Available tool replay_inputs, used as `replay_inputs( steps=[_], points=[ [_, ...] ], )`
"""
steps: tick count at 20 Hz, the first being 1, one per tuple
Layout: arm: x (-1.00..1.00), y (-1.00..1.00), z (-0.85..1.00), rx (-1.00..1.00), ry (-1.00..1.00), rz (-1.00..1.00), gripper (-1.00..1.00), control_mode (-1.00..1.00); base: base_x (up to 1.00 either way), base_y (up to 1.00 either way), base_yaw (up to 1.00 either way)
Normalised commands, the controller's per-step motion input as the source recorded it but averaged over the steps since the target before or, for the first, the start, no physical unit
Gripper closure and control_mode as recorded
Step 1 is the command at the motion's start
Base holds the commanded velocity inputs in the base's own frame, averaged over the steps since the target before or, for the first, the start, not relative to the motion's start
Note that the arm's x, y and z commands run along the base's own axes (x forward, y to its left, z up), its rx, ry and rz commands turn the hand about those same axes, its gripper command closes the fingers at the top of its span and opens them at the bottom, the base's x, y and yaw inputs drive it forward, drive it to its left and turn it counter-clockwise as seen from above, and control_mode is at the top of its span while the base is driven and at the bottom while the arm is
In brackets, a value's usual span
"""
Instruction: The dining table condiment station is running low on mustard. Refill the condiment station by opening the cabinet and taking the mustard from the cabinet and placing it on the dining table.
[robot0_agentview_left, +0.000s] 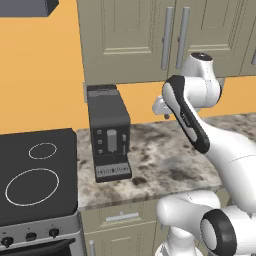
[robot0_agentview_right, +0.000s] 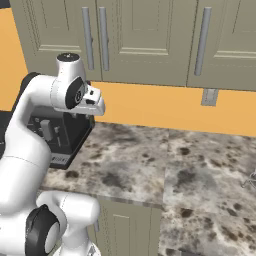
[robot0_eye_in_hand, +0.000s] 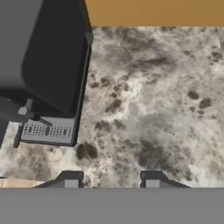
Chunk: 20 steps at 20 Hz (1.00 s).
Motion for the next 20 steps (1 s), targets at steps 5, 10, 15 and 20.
replay_inputs(
  steps=[5, 10, 15, 20],
  points=[
    [-0.06, -0.01, 0.1, 0.03, -0.22, -0.02, -1.0, -1.0, 0.0, 0.0, 0.0],
    [-0.14, -0.03, 0.53, 0.05, -0.35, -0.01, -1.0, -1.0, 0.0, 0.0, 0.0],
    [-0.02, -0.28, 0.85, 0.07, -0.16, 0.0, -1.0, -1.0, 0.0, 0.0, 0.0],
    [0.0, -0.4, 0.86, 0.0, -0.03, -0.01, -1.0, -1.0, 0.0, 0.0, 0.0]
  ],
)
